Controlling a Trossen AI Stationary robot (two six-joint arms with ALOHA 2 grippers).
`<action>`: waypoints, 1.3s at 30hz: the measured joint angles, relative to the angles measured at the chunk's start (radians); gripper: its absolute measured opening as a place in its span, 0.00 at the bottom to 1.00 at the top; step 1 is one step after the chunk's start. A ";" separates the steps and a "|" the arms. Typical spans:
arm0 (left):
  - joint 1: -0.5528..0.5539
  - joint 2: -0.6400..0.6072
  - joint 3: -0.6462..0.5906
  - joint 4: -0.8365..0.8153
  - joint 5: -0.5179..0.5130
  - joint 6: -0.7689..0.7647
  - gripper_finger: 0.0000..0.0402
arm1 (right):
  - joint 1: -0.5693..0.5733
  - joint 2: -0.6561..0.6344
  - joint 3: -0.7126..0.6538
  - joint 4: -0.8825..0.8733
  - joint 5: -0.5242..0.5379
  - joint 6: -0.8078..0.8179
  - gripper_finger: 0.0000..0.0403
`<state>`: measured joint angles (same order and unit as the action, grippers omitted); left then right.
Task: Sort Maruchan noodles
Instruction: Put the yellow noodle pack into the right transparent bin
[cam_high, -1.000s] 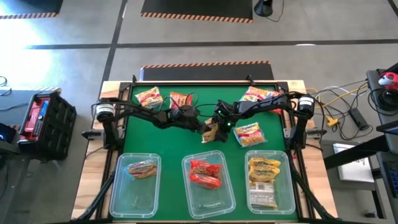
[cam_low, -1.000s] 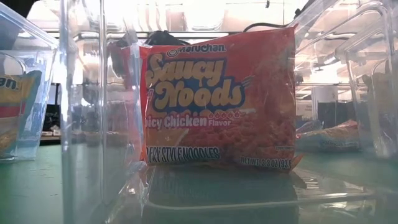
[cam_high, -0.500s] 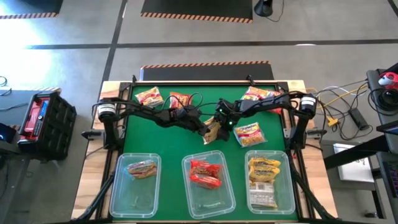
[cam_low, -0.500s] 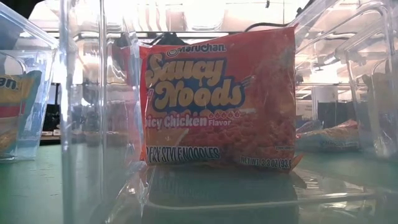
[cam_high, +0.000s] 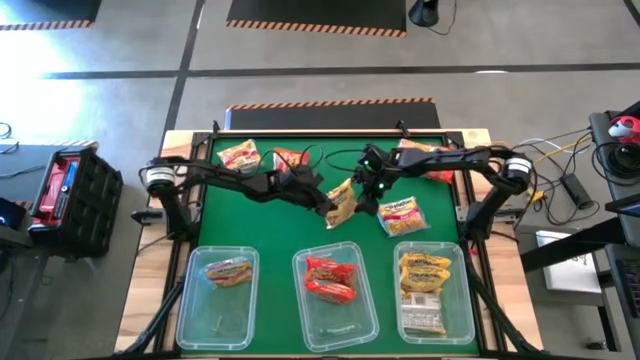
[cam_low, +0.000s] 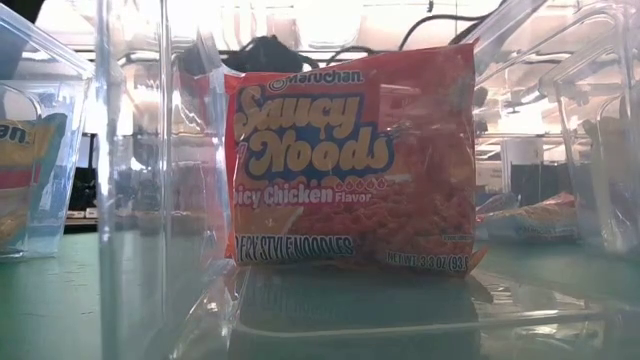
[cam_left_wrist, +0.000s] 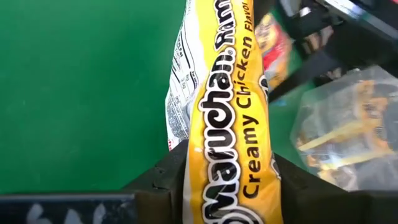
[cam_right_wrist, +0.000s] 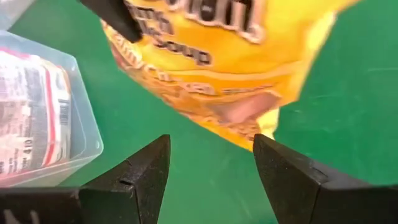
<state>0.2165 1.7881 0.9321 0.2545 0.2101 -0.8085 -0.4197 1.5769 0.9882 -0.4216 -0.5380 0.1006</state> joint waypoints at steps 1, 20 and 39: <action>0.001 -0.018 0.000 -0.019 0.000 0.010 0.29 | -0.005 -0.010 0.000 0.003 0.003 -0.005 0.54; -0.027 -0.610 0.001 -0.563 -0.069 0.156 0.31 | -0.026 -0.167 0.000 -0.060 0.108 -0.114 0.54; -0.211 -0.826 0.001 -0.679 -0.114 0.243 0.31 | 0.053 -0.235 -0.001 0.126 0.136 0.317 0.54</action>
<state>0.0051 0.9624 0.9329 -0.4243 0.0964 -0.5659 -0.3665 1.3423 0.9871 -0.2955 -0.4018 0.4175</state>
